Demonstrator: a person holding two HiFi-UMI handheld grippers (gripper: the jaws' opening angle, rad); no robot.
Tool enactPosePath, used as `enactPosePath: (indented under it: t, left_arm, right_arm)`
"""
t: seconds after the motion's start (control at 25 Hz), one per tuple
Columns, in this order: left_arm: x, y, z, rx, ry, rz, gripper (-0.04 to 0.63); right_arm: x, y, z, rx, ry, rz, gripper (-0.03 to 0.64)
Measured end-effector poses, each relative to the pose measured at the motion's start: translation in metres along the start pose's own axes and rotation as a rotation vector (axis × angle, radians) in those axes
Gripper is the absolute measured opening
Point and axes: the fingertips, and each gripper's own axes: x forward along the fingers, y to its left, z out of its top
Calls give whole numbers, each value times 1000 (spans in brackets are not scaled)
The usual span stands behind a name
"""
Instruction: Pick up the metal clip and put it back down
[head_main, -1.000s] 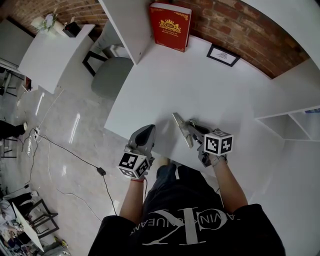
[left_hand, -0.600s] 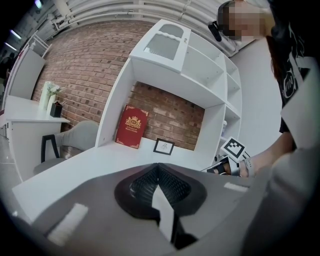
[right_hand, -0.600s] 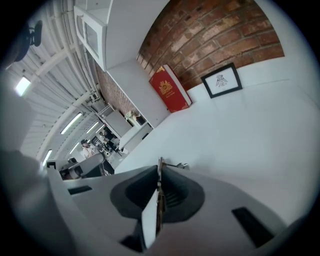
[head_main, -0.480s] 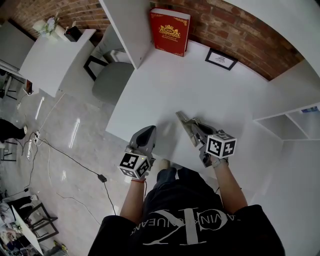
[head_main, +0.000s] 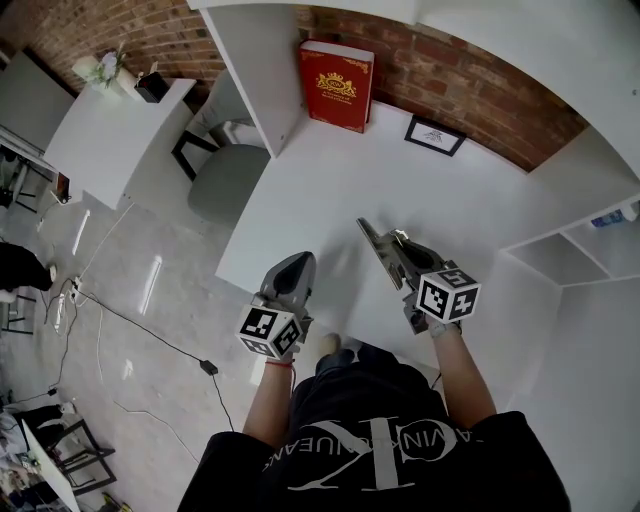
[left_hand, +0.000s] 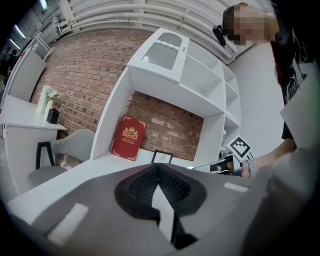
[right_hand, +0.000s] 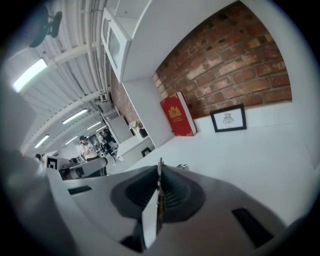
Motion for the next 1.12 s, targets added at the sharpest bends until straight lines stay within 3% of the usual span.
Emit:
enactPosePath:
  t: [0.32,0.68,1.12]
  left_arm:
    - [-3,6,35,13,-75,27,11]
    - [-3,10,72,96,-117,54,11]
    - [0,8,105,104,-191,39,11]
  right_arm:
    - [-20,6,49,-75,-123,-14,29]
    - [-36,28,95,-181,-243,12,29]
    - [-54,45,133,-240,-358,15,29]
